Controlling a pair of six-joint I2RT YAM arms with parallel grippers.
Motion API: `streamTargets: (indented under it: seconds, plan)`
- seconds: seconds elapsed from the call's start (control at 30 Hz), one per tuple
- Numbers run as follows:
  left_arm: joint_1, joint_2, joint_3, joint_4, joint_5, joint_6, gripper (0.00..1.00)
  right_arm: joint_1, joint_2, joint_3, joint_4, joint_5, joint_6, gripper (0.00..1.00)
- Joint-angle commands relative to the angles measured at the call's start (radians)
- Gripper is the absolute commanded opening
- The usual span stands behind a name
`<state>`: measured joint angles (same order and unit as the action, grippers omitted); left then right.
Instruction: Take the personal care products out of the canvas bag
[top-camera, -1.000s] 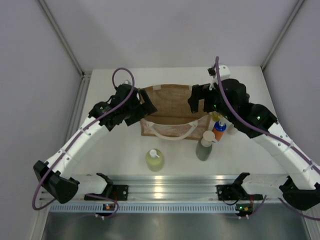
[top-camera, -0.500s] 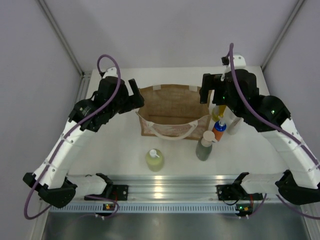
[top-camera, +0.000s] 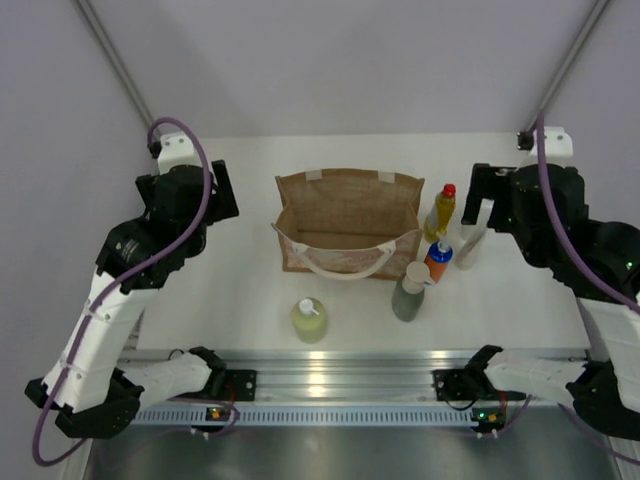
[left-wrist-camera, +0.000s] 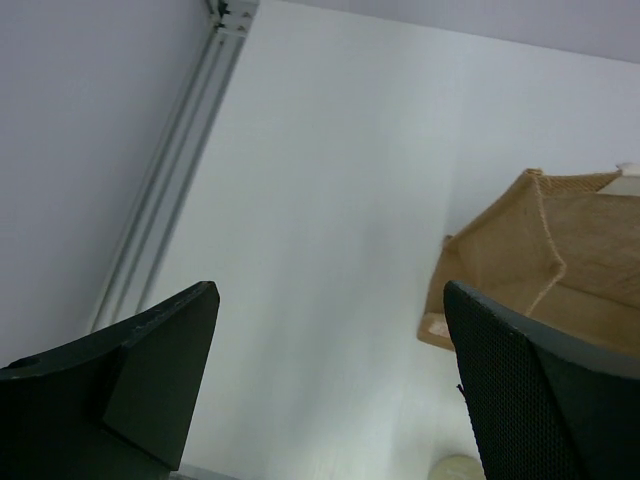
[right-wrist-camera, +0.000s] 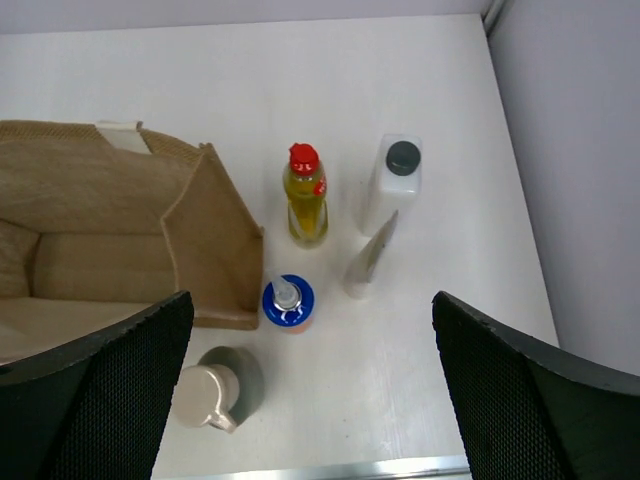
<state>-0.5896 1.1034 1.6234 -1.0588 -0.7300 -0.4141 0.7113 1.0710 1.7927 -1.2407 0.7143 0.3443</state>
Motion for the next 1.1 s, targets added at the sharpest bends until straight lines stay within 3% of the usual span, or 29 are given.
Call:
streamTargets:
  seconds: [0.0,0.5,1.07]
  plan:
    - [0.005,-0.060,0.000,-0.043,-0.126,0.057,0.98,-0.015,-0.036,0.065,-0.118,0.073,-0.001,1.00]
    - [0.005,-0.215,0.067,-0.187,-0.109,0.098,0.99,-0.016,-0.243,-0.067,-0.261,0.082,0.002,1.00]
    - [0.005,-0.226,0.041,-0.159,-0.108,0.038,0.99,-0.016,-0.324,-0.194,-0.186,0.108,0.015,1.00]
